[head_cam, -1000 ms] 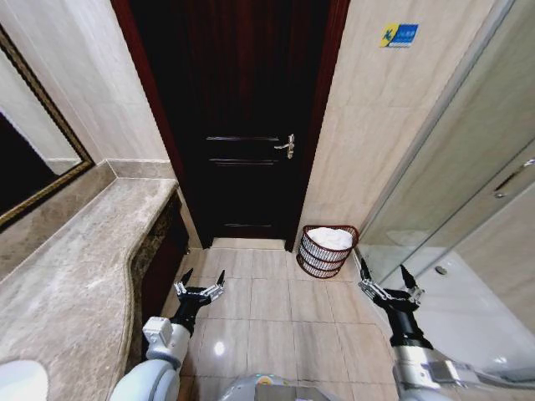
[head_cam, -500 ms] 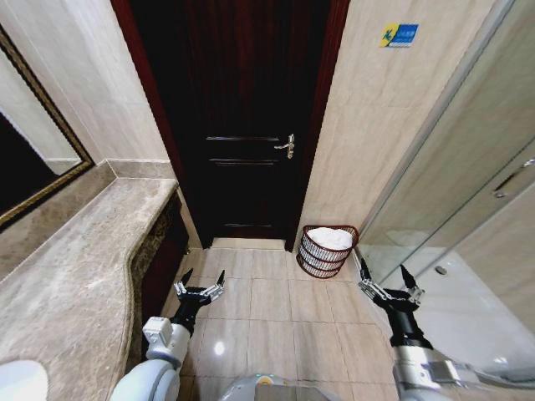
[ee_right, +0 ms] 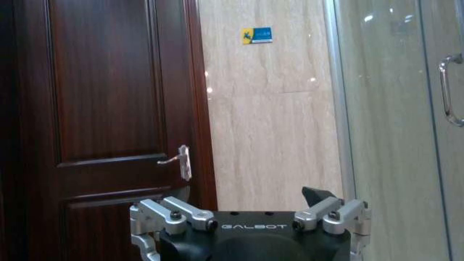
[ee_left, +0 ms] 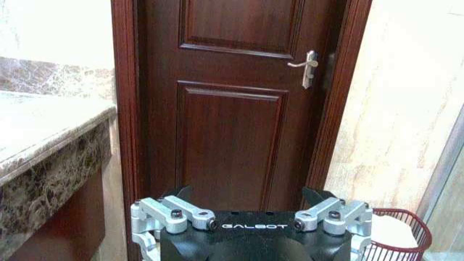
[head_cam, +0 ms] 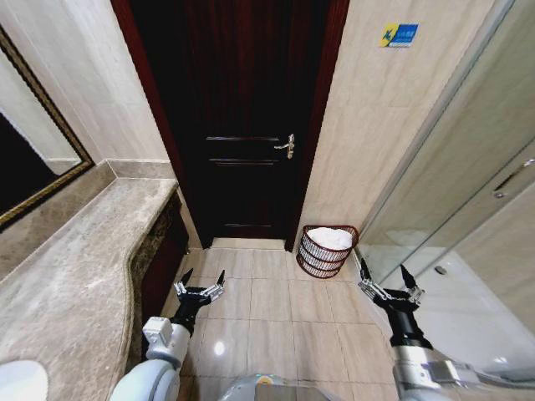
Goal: Discard the used towel into the hamper.
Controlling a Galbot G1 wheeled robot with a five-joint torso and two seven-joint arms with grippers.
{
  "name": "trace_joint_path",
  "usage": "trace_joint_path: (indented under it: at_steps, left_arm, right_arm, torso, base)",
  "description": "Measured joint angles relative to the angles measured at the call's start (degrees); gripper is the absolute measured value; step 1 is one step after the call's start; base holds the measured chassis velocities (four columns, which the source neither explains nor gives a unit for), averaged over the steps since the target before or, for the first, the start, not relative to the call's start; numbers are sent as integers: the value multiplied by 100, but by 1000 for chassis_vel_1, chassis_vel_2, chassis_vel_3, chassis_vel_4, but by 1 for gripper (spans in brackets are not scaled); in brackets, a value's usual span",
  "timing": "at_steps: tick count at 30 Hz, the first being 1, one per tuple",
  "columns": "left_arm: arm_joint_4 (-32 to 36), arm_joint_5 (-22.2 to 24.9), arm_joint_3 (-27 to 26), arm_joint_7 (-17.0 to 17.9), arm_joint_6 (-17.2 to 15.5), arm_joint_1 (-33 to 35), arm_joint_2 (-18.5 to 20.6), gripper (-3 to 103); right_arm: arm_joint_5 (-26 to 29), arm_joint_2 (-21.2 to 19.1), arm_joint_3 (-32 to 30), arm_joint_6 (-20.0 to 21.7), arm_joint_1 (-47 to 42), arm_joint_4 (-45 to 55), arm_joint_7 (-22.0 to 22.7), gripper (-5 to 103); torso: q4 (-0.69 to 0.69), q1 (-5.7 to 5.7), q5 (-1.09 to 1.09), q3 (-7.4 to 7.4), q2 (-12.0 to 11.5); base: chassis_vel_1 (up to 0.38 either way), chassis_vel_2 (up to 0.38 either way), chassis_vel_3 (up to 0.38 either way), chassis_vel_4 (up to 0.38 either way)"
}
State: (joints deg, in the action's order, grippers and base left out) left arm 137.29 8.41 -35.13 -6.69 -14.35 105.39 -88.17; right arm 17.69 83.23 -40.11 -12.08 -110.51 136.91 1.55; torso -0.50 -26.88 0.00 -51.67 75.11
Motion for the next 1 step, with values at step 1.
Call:
trace_joint_path:
  at_steps: [1]
  left_arm:
    - [0, 0, 0, 0, 0, 0, 0, 100]
  right_arm:
    - [0, 0, 0, 0, 0, 0, 0, 100]
  torso:
    - [0, 0, 0, 0, 0]
  base:
    - [0, 0, 0, 0]
